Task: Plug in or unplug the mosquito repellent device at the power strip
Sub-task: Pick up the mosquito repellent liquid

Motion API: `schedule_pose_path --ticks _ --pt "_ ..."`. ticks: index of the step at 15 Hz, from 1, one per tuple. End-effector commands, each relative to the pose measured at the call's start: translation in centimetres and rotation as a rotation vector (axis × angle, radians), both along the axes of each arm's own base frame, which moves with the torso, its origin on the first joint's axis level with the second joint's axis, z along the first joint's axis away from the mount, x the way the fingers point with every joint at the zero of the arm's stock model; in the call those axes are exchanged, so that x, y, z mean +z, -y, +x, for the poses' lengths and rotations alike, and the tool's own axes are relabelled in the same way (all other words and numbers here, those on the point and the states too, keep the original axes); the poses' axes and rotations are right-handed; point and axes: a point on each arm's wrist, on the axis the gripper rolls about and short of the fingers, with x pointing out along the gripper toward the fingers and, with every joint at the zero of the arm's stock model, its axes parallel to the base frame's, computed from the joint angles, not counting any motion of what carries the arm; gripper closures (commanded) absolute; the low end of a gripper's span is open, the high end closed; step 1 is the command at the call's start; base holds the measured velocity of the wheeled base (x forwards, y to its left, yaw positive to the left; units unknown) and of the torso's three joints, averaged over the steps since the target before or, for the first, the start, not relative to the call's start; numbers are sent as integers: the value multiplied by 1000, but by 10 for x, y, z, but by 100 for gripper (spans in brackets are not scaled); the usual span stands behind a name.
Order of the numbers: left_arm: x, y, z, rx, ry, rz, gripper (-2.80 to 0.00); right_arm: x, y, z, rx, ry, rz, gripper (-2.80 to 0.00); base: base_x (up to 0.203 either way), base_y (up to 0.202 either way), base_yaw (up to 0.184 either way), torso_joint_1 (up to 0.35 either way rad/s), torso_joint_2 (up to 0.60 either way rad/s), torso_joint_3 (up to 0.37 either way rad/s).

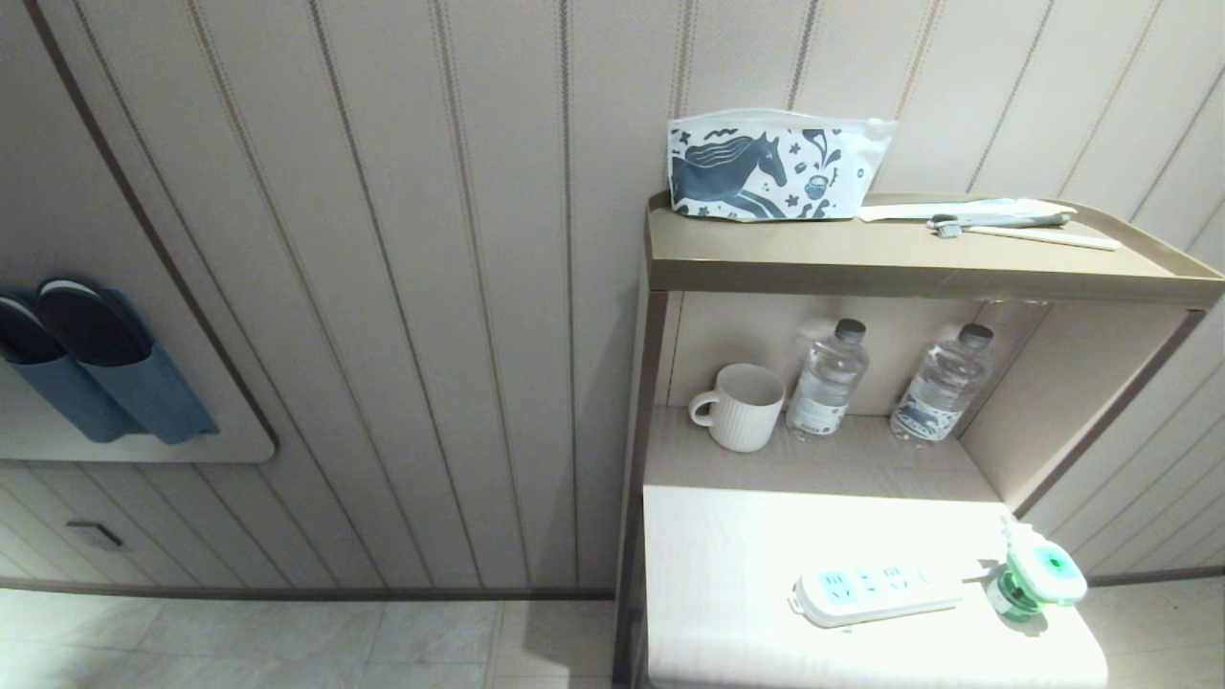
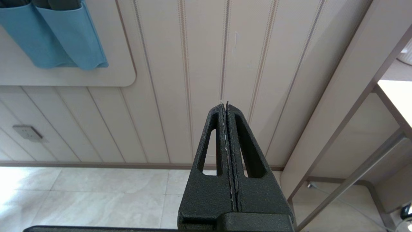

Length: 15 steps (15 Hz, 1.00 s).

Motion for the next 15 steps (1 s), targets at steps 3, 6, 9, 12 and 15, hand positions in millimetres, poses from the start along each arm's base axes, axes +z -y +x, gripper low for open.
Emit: schedule_pose_path --ticks 3,6,9,12,15 --pt "0 0 0 0 0 0 0 0 0 0 0 -1 0 0 0 0 0 0 0 0" --pt "0 0 0 0 0 0 0 0 0 0 0 -1 0 0 0 0 0 0 0 0" --pt "-1 0 0 0 -2 0 0 0 0 0 0 -1 0 0 0 0 0 -153 323 174" --pt "0 0 0 0 0 0 0 0 0 0 0 -1 0 0 0 0 0 -238 533 283" --pt "0 0 0 0 0 0 0 0 0 0 0 -3 0 0 0 0 0 -238 535 296"
